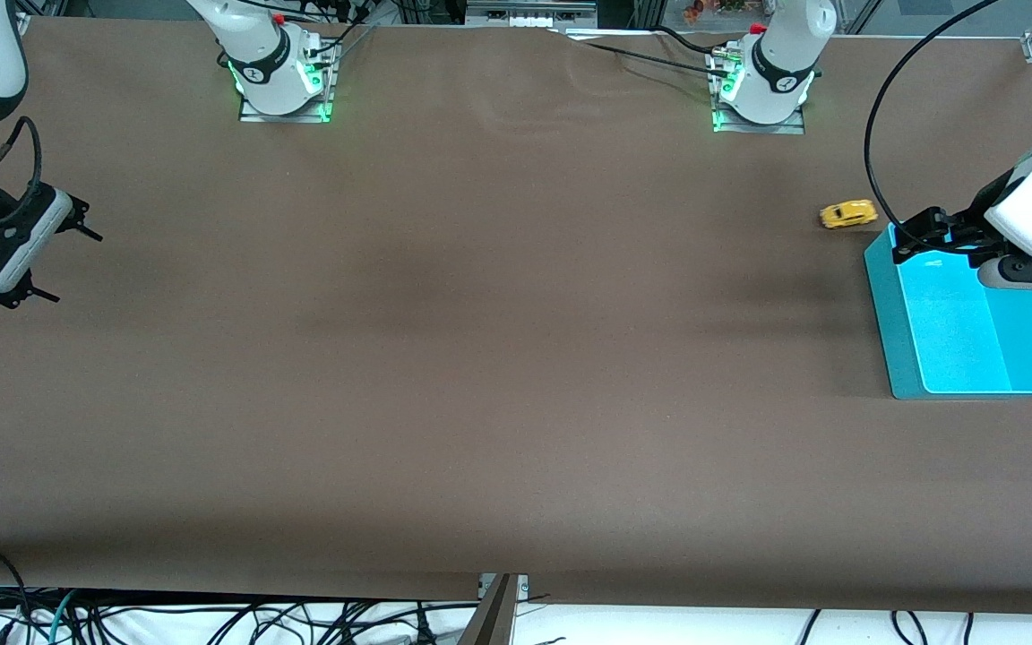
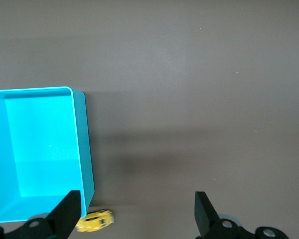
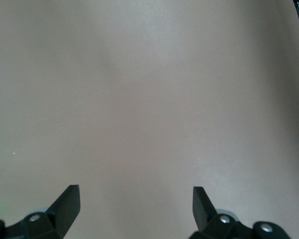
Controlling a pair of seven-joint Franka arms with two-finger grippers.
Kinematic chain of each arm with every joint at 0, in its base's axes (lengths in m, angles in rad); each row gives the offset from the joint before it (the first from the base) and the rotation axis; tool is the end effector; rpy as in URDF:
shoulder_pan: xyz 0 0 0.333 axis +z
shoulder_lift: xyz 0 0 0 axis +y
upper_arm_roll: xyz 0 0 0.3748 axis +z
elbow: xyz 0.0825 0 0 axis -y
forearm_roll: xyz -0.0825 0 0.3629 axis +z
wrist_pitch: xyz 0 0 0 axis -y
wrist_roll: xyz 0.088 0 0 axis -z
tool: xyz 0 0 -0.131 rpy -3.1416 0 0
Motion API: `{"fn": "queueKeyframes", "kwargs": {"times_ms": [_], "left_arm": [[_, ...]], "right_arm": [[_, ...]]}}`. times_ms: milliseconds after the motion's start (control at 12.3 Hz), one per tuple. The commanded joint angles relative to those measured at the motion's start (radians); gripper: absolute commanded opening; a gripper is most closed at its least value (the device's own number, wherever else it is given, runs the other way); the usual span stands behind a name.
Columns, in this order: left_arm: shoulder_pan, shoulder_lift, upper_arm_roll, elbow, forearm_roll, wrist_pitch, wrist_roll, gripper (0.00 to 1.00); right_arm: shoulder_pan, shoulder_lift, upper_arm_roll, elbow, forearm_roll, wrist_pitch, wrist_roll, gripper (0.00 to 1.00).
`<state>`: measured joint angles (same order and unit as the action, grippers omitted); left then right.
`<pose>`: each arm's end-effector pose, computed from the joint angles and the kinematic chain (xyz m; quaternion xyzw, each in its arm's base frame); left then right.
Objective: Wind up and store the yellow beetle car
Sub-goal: 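Release the car and withdraw the right gripper to rest, then raise the left gripper and swing it toward the car beside the tray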
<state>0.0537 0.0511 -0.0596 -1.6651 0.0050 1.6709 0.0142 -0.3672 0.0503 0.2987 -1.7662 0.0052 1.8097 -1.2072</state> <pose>0.5545 -0.0018 0.5973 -0.9997 0.0103 0.0226 0.0009 0.5584 -0.0414 0.5646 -0.8426 -0.5384 -0.0041 0.0093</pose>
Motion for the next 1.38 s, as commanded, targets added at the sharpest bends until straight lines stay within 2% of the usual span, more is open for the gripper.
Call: {"fn": "queueKeyframes", "kwargs": {"times_ms": [0, 243, 324, 811, 892, 1054, 1297], "left_arm": [[0.008, 0.013, -0.002, 0.030, -0.020, -0.020, 0.024, 1.00], [0.008, 0.013, -0.002, 0.030, -0.022, -0.020, 0.024, 1.00], [0.008, 0.013, -0.003, 0.028, -0.022, -0.020, 0.023, 1.00], [-0.011, 0.016, -0.011, 0.030, -0.028, -0.068, 0.023, 1.00], [-0.012, 0.016, -0.025, 0.030, -0.028, -0.077, 0.023, 1.00], [-0.011, 0.029, -0.052, 0.030, -0.026, -0.106, 0.020, 1.00], [-0.012, 0.027, -0.063, 0.030, -0.025, -0.189, 0.026, 1.00]], "right_arm": [[0.027, -0.032, -0.012, 0.008, -0.011, -0.030, 0.041, 1.00], [0.056, -0.043, -0.047, 0.011, -0.004, -0.029, 0.058, 1.00], [0.079, -0.059, -0.074, 0.007, -0.007, -0.032, 0.122, 1.00], [0.164, -0.155, -0.092, 0.001, -0.010, -0.182, 0.789, 1.00], [0.192, -0.167, -0.111, 0.002, -0.010, -0.210, 0.873, 1.00], [0.231, -0.173, -0.133, 0.010, -0.007, -0.219, 0.961, 1.00], [0.240, -0.172, -0.138, 0.013, -0.001, -0.213, 0.971, 1.00]]}}
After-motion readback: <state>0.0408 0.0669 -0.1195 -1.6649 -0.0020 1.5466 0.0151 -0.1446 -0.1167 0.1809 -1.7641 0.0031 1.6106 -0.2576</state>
